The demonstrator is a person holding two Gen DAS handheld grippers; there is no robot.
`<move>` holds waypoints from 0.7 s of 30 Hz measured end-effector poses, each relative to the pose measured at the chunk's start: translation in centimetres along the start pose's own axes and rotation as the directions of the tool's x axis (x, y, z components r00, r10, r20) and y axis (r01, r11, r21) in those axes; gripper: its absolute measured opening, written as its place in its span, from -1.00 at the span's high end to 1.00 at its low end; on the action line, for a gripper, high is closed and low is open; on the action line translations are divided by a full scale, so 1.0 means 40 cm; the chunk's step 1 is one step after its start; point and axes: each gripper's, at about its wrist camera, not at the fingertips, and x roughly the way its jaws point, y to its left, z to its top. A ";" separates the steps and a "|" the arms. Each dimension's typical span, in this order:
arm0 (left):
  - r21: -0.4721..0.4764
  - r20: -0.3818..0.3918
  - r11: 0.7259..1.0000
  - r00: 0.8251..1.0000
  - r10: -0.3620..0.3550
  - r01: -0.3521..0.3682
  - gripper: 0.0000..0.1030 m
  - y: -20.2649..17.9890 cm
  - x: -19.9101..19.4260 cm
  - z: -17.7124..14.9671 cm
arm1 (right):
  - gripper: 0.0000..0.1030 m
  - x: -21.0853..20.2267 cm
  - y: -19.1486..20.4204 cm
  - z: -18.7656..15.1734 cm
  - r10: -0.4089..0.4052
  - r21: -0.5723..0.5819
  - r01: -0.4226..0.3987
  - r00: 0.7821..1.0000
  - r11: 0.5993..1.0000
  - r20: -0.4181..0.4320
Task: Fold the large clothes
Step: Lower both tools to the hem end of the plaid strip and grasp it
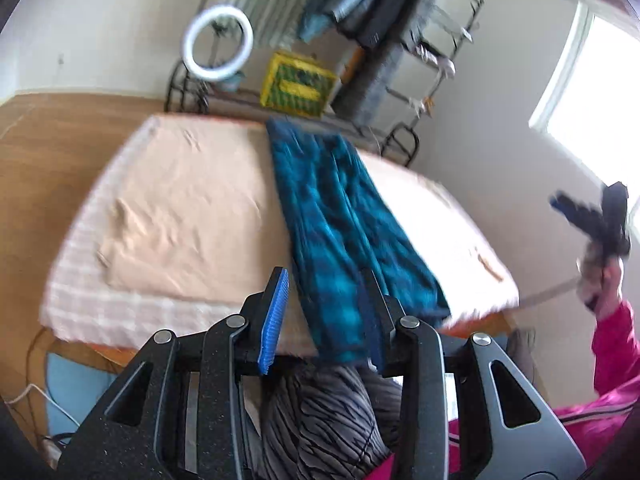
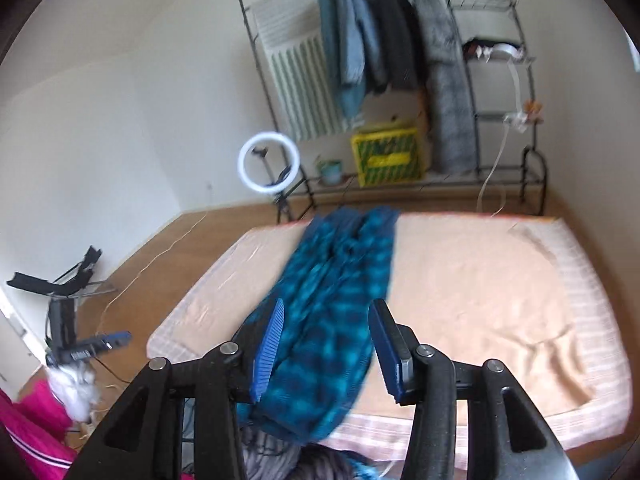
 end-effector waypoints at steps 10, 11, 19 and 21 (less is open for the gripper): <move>0.036 -0.002 0.998 0.999 0.048 -0.048 -0.36 -0.003 -0.048 0.086 | -0.32 -0.202 -0.037 0.026 -0.083 -0.006 0.083 0.996 0.997 0.015; 0.013 -0.026 0.999 0.999 0.032 -0.031 -0.36 0.000 -0.010 0.064 | -0.32 -0.163 -0.040 0.001 -0.058 0.019 0.059 0.998 0.998 -0.022; -0.270 -0.286 0.961 0.949 -0.129 0.049 -0.36 0.077 0.363 -0.173 | -0.30 0.226 -0.038 -0.300 0.127 0.251 -0.036 0.927 0.967 -0.354; -0.335 -0.309 0.941 0.938 -0.160 0.051 -0.35 0.092 0.420 -0.215 | -0.30 0.310 -0.047 -0.357 0.182 0.326 -0.045 0.896 0.944 -0.404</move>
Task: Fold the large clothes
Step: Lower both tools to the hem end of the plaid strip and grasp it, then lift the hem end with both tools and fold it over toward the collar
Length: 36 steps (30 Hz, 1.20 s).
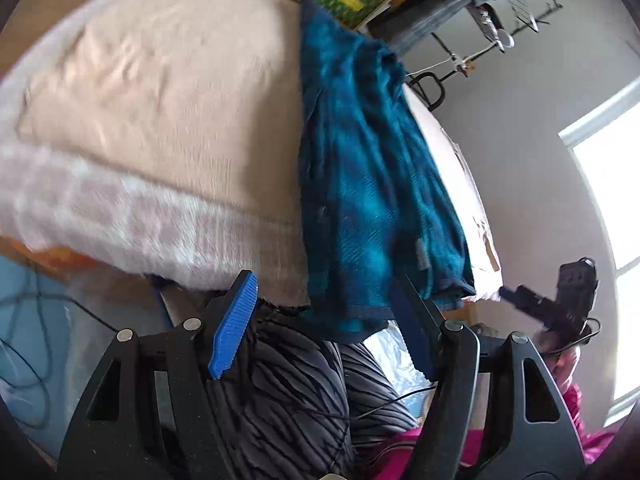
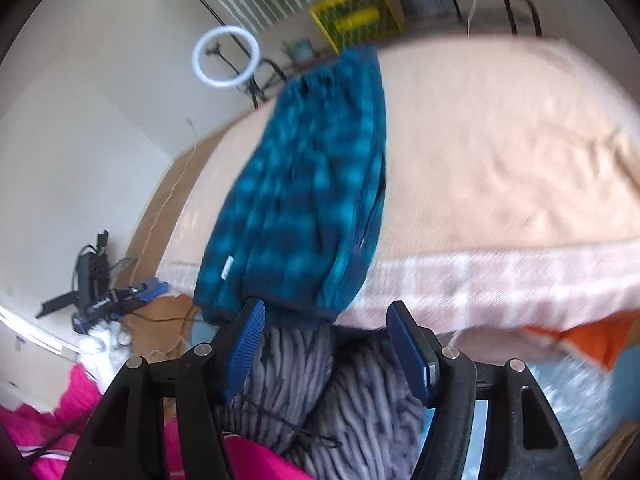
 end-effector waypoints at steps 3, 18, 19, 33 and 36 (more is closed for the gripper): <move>-0.046 -0.011 0.998 0.999 -0.052 0.051 -0.35 0.010 0.046 -0.008 | -0.30 0.085 -0.017 -0.026 0.023 0.050 -0.020 0.998 0.999 -0.056; -0.034 -0.005 0.991 0.992 -0.127 0.127 0.62 -0.075 0.065 -0.031 | 0.85 0.135 -0.034 -0.015 0.069 -0.007 -0.069 0.994 0.998 -0.082; -0.021 -0.013 0.995 0.995 -0.103 0.102 0.60 -0.075 0.074 -0.034 | 0.85 0.139 -0.043 -0.017 0.072 0.003 -0.072 0.994 0.997 -0.082; 0.007 -0.129 0.997 0.989 -0.074 0.076 0.63 -0.094 0.098 -0.019 | 0.72 0.180 -0.014 -0.004 0.145 0.007 -0.146 0.976 0.989 -0.164; -0.005 -0.126 0.994 0.986 -0.108 0.108 0.64 -0.117 0.066 0.004 | 0.77 0.146 -0.002 0.018 0.199 0.022 -0.198 0.971 0.980 -0.130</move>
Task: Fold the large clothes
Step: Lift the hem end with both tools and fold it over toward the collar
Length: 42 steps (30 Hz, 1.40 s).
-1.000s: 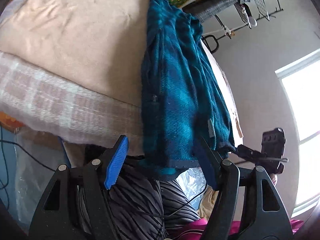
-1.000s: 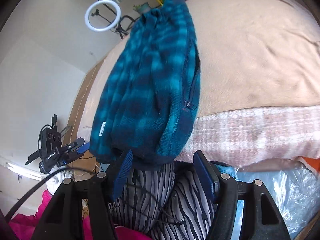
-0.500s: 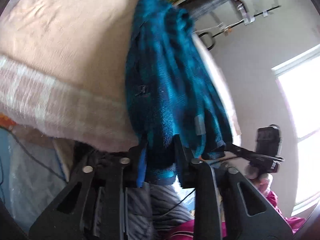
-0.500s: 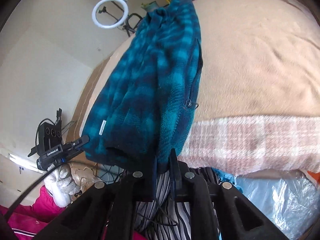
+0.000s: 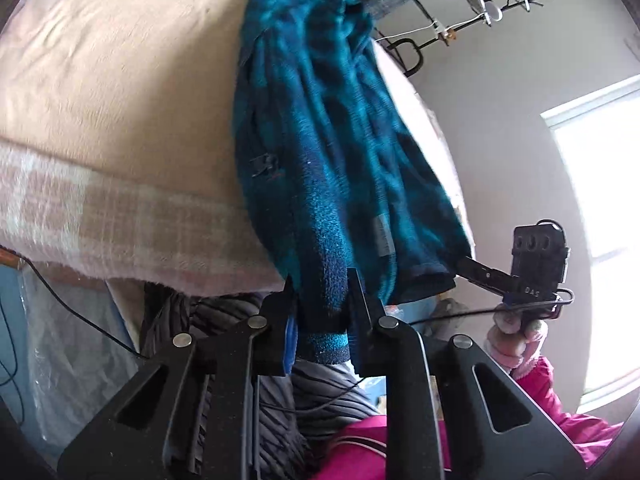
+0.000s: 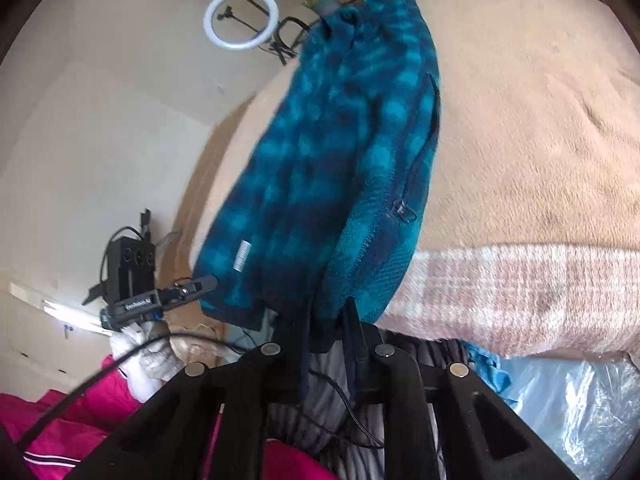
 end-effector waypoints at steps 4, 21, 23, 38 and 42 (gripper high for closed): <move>-0.040 0.015 0.997 0.998 -0.067 0.068 0.65 -0.024 -0.032 0.042 | 0.80 -0.030 0.030 0.030 0.056 0.003 -0.056 0.998 0.998 0.037; -0.162 0.185 0.973 0.974 -0.133 0.164 0.65 -0.056 -0.017 0.401 | 0.85 -0.048 0.034 0.355 0.048 0.057 -0.062 0.973 0.996 0.226; -0.170 0.185 0.974 0.975 -0.120 0.152 0.65 -0.045 0.008 0.439 | 0.85 -0.031 0.021 0.408 0.014 0.069 -0.030 0.973 0.997 0.232; -0.297 0.115 0.955 0.993 0.009 0.025 0.60 0.086 0.205 0.591 | 0.81 0.144 -0.134 0.604 -0.155 0.167 0.133 0.980 0.977 0.128; -0.307 0.099 0.948 0.994 -0.052 0.080 0.12 0.079 0.187 0.605 | 0.32 0.122 -0.155 0.606 -0.102 0.206 0.071 0.984 0.976 0.144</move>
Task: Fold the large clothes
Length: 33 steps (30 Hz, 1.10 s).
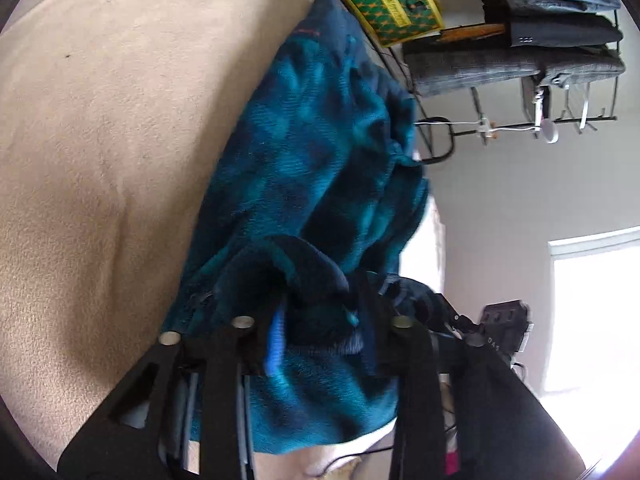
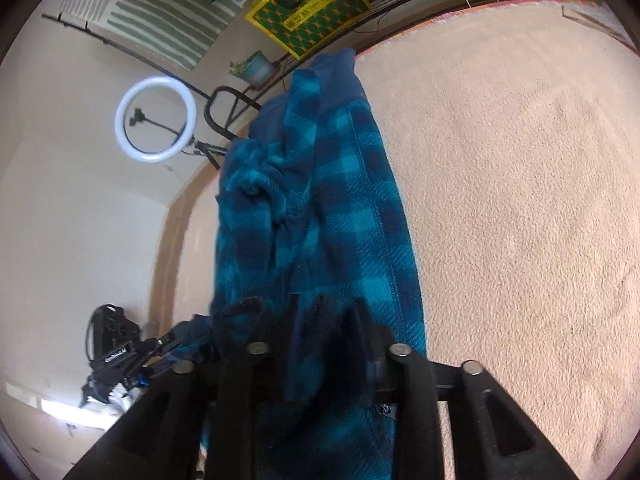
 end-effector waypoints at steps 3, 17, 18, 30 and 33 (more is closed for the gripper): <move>0.022 0.045 0.997 0.996 -0.073 0.072 -0.33 -0.022 -0.055 0.014 | 0.14 -0.049 -0.003 0.002 0.067 0.004 -0.067 0.997 0.998 0.031; 0.483 0.063 0.859 0.986 0.157 -0.168 -0.34 -0.038 -0.034 -0.042 | 0.12 -0.057 -0.031 -0.105 0.060 -0.216 -0.052 0.998 0.975 0.031; 0.488 0.060 0.856 0.985 0.160 -0.168 -0.31 -0.039 -0.020 -0.043 | 0.11 -0.047 -0.028 -0.103 0.062 -0.220 -0.054 0.998 0.974 0.031; 0.465 0.101 0.866 0.983 0.154 -0.184 0.70 -0.050 0.008 -0.058 | 0.83 -0.026 0.029 -0.095 0.061 -0.312 -0.051 0.998 0.949 0.023; 0.436 0.165 0.875 0.975 0.151 -0.209 0.71 -0.053 -0.027 -0.057 | 0.88 -0.068 0.055 -0.091 0.013 -0.340 0.015 0.997 0.940 0.079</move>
